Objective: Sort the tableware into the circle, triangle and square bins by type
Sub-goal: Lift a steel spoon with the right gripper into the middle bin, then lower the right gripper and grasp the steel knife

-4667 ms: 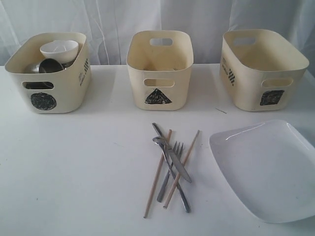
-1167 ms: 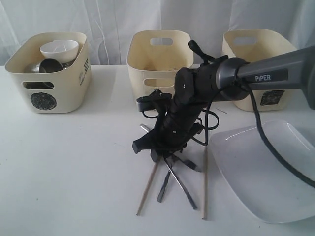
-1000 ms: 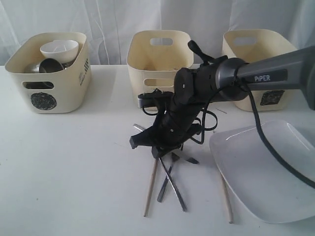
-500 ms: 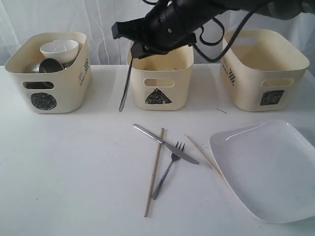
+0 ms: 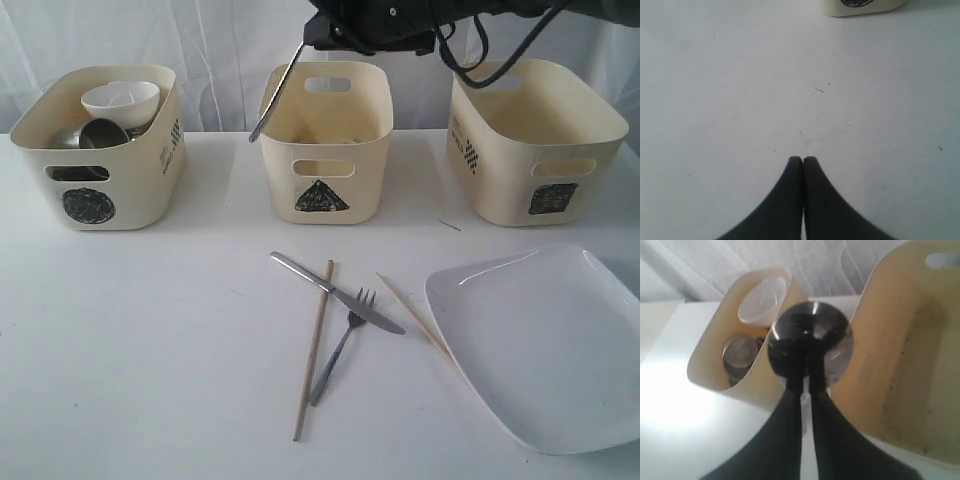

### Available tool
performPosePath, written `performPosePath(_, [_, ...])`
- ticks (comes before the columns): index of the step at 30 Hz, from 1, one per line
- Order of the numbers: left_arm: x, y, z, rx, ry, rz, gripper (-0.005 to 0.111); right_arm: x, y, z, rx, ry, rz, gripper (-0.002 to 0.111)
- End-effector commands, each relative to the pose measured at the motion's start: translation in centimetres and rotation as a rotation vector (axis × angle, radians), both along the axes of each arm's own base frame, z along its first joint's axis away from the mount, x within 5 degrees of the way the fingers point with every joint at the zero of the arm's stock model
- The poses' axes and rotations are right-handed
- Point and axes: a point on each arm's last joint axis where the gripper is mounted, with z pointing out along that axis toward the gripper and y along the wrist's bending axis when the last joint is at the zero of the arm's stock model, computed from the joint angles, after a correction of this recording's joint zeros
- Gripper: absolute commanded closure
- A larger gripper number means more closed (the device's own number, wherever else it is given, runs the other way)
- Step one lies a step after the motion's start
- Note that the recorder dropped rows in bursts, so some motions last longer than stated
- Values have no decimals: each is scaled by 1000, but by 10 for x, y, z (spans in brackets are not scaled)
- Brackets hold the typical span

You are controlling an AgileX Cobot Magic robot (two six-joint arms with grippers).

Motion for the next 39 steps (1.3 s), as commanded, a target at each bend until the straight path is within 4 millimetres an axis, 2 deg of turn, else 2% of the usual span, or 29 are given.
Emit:
performPosePath(1, [0, -1, -1, -6, -1, -11, 107, 6, -13, 11, 32, -68, -74, 108])
performPosePath(7, [0, -1, -1, -6, -1, -11, 107, 10, -17, 15, 39, -129, -135, 108])
performPosePath(11, [0, -1, -1, -6, -1, -11, 107, 23, -20, 4, 37, -156, -196, 108])
performPosePath(19, [0, -1, -1, -6, -1, -11, 107, 59, -24, -60, -14, -147, -316, 108])
performPosePath(21, [0, -1, -1, -6, -1, -11, 107, 64, -23, -77, -28, -120, -317, 108])
performPosePath(25, [0, -1, -1, -6, -1, -11, 107, 67, -21, -97, -63, -78, -290, 106])
performPosePath(32, [0, -1, -1, -6, -1, -11, 107, 64, -18, -101, -118, -58, -216, 84])
performPosePath(35, [0, -1, -1, -6, -1, -11, 107, 57, -15, -92, -135, -35, -154, 83])
performPosePath(39, [0, -1, -1, -6, -1, -11, 107, 33, -11, -73, -255, 44, 40, 83])
